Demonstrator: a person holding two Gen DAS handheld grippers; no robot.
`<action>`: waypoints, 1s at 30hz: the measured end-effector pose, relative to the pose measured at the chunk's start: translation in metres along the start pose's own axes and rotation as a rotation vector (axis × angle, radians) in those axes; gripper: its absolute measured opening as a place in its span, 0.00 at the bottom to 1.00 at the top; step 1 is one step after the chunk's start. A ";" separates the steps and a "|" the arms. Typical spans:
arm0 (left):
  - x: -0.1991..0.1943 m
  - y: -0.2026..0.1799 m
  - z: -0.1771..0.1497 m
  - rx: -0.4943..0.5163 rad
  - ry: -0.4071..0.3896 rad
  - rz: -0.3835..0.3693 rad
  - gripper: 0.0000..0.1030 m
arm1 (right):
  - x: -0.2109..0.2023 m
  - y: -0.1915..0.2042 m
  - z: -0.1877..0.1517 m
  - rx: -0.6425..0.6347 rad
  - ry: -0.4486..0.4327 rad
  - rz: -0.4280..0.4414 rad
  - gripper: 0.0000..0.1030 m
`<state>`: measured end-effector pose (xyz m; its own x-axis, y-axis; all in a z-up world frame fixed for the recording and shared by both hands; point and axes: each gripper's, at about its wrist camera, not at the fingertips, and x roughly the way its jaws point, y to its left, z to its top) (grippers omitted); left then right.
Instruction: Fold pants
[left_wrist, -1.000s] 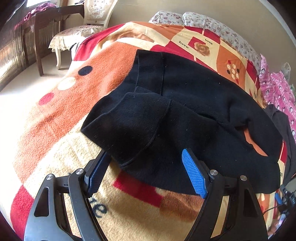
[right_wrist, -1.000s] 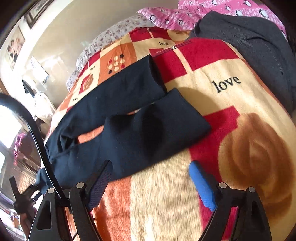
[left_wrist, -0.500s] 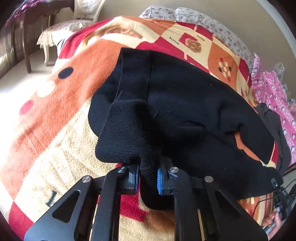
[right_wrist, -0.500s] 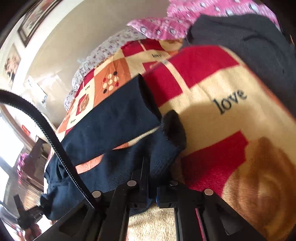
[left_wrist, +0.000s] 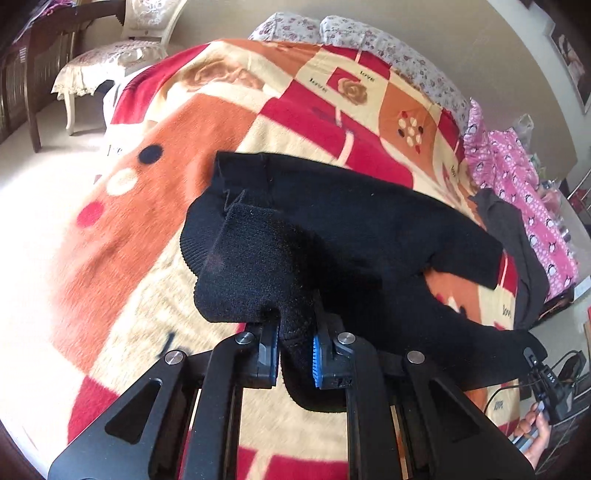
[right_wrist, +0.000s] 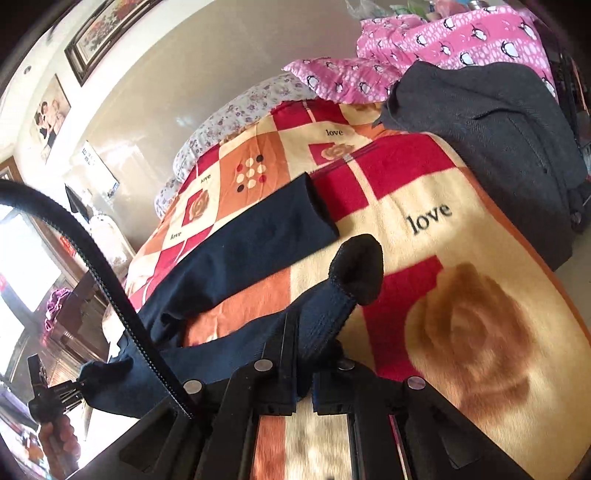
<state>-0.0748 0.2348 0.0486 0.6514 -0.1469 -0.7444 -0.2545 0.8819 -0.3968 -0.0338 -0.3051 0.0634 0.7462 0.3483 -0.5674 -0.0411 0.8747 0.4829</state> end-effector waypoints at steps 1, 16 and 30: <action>0.002 0.005 -0.006 -0.003 0.017 0.008 0.12 | -0.001 -0.003 -0.008 0.002 0.022 -0.005 0.04; -0.012 0.030 -0.043 0.008 0.048 0.105 0.21 | -0.014 -0.030 -0.031 -0.013 0.071 -0.335 0.23; -0.051 0.027 -0.053 0.104 -0.037 0.305 0.31 | -0.027 -0.008 -0.011 0.009 -0.017 -0.126 0.51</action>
<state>-0.1524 0.2421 0.0473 0.5826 0.1457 -0.7996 -0.3685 0.9242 -0.1001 -0.0607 -0.3175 0.0674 0.7562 0.2302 -0.6124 0.0592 0.9081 0.4145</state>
